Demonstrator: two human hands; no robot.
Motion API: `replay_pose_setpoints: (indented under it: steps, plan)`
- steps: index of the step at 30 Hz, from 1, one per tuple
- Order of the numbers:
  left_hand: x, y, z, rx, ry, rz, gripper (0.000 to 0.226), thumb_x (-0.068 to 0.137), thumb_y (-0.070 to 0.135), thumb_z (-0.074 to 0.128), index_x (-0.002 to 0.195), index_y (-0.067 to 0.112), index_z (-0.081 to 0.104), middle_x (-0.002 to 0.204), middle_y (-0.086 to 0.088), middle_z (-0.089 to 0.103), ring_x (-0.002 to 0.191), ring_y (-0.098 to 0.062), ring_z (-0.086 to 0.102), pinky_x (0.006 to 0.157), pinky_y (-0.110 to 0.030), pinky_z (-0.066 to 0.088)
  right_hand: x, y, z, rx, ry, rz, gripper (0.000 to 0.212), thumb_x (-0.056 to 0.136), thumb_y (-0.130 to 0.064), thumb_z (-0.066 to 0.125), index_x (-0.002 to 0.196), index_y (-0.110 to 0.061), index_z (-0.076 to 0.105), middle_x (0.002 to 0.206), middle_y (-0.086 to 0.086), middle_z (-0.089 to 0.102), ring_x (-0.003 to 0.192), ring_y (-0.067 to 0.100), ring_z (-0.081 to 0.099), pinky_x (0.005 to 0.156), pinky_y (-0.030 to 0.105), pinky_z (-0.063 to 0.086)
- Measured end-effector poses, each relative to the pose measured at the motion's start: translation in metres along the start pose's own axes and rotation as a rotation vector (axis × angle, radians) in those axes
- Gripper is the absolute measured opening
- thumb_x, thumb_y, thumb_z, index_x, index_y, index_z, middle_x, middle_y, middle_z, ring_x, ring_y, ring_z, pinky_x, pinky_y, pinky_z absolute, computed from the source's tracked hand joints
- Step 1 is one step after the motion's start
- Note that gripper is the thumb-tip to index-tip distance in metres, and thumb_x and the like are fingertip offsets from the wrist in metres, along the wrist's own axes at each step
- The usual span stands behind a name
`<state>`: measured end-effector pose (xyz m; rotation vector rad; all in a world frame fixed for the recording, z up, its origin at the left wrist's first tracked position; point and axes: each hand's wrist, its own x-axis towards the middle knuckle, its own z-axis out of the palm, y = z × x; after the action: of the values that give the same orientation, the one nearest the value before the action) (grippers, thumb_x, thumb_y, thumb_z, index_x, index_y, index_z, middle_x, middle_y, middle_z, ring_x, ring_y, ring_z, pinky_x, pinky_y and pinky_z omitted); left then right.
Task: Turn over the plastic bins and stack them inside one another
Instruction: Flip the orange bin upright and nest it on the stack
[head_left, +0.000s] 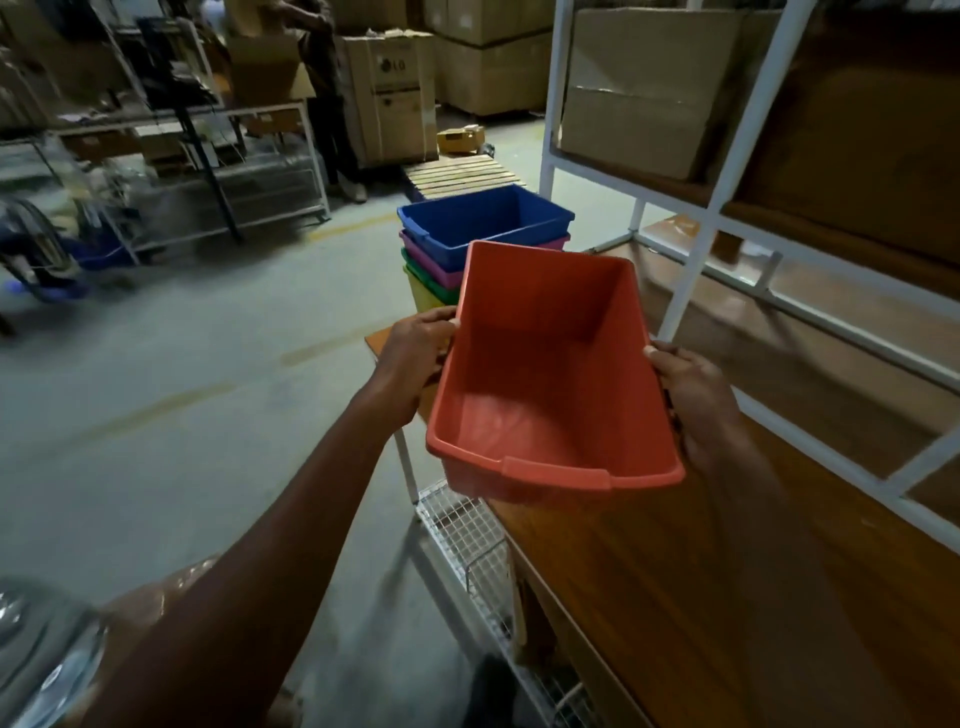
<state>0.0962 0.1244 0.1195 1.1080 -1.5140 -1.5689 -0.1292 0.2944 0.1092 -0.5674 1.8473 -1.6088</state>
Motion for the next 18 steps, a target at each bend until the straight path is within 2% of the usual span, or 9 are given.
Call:
replay_pose_setpoints:
  steps: [2, 4, 6, 9, 11, 12, 14, 16, 18]
  plan:
    - [0.038, 0.008, -0.005, -0.002, -0.036, 0.012, 0.037, 0.098, 0.017, 0.054, 0.13, 0.019, 0.071, 0.1, -0.004, 0.079, 0.087, -0.02, 0.075, 0.071, -0.03, 0.06, 0.024, -0.011, 0.015, -0.003, 0.028, -0.017, 0.025, 0.104, -0.032, 0.061, 0.117, -0.014, 0.073, 0.094, 0.006, 0.075, 0.083, 0.024, 0.072, 0.067, 0.036, 0.056]
    - [0.073, 0.018, -0.009, 0.002, -0.068, 0.025, 0.036, 0.098, 0.019, 0.055, 0.131, 0.021, 0.07, 0.109, -0.006, 0.079, 0.1, -0.025, 0.076, 0.084, -0.035, 0.061, 0.047, -0.023, 0.031, -0.013, 0.053, -0.031, 0.027, 0.103, -0.037, 0.061, 0.115, -0.017, 0.073, 0.104, 0.012, 0.078, 0.097, 0.034, 0.075, 0.081, 0.048, 0.062]
    - [0.103, 0.03, -0.014, -0.001, -0.11, 0.052, 0.035, 0.1, 0.02, 0.054, 0.131, 0.019, 0.07, 0.11, -0.008, 0.079, 0.099, -0.023, 0.075, 0.08, -0.032, 0.059, 0.066, -0.039, 0.045, -0.012, 0.08, -0.043, 0.024, 0.104, -0.038, 0.059, 0.114, -0.021, 0.072, 0.107, 0.013, 0.079, 0.098, 0.035, 0.076, 0.087, 0.052, 0.062]
    - [0.146, 0.051, -0.02, 0.0, -0.183, 0.099, 0.032, 0.102, 0.021, 0.053, 0.129, 0.017, 0.071, 0.109, -0.011, 0.078, 0.091, -0.021, 0.074, 0.072, -0.029, 0.057, 0.089, -0.065, 0.066, -0.029, 0.141, -0.066, 0.025, 0.105, -0.04, 0.057, 0.119, -0.026, 0.072, 0.108, 0.008, 0.077, 0.098, 0.031, 0.075, 0.087, 0.05, 0.061]
    - [0.177, 0.063, -0.024, 0.014, -0.225, 0.136, 0.031, 0.102, 0.022, 0.053, 0.126, 0.017, 0.072, 0.109, -0.014, 0.078, 0.092, -0.027, 0.076, 0.078, -0.038, 0.062, 0.101, -0.081, 0.078, -0.038, 0.183, -0.082, 0.022, 0.105, -0.04, 0.057, 0.112, -0.027, 0.072, 0.105, 0.008, 0.077, 0.096, 0.031, 0.075, 0.084, 0.048, 0.061]
    - [0.192, 0.07, -0.025, 0.021, -0.253, 0.156, 0.031, 0.102, 0.023, 0.053, 0.125, 0.017, 0.073, 0.11, -0.018, 0.077, 0.095, -0.033, 0.075, 0.087, -0.047, 0.063, 0.107, -0.089, 0.083, -0.043, 0.208, -0.081, 0.019, 0.104, -0.039, 0.058, 0.108, -0.027, 0.072, 0.104, 0.008, 0.077, 0.095, 0.031, 0.075, 0.082, 0.047, 0.062]
    - [0.224, 0.082, -0.028, 0.034, -0.329, 0.181, 0.031, 0.1, 0.025, 0.054, 0.121, 0.018, 0.075, 0.114, -0.027, 0.073, 0.098, -0.039, 0.072, 0.098, -0.059, 0.055, 0.121, -0.102, 0.093, -0.041, 0.256, -0.066, 0.019, 0.102, -0.038, 0.06, 0.106, -0.025, 0.074, 0.103, 0.01, 0.078, 0.096, 0.034, 0.075, 0.085, 0.051, 0.062]
    - [0.258, 0.095, -0.029, 0.05, -0.393, 0.204, 0.033, 0.096, 0.027, 0.055, 0.119, 0.019, 0.077, 0.116, -0.03, 0.072, 0.098, -0.043, 0.069, 0.099, -0.065, 0.051, 0.132, -0.114, 0.107, -0.026, 0.313, -0.066, 0.023, 0.1, -0.037, 0.063, 0.112, -0.021, 0.075, 0.105, 0.011, 0.078, 0.098, 0.035, 0.075, 0.091, 0.055, 0.061]
    - [0.291, 0.106, -0.027, 0.031, -0.432, 0.209, 0.032, 0.095, 0.024, 0.056, 0.117, 0.017, 0.079, 0.113, -0.028, 0.074, 0.096, -0.048, 0.068, 0.094, -0.063, 0.053, 0.142, -0.121, 0.123, -0.035, 0.358, -0.065, 0.025, 0.1, -0.037, 0.064, 0.117, -0.02, 0.072, 0.108, 0.008, 0.077, 0.099, 0.032, 0.073, 0.093, 0.054, 0.06]
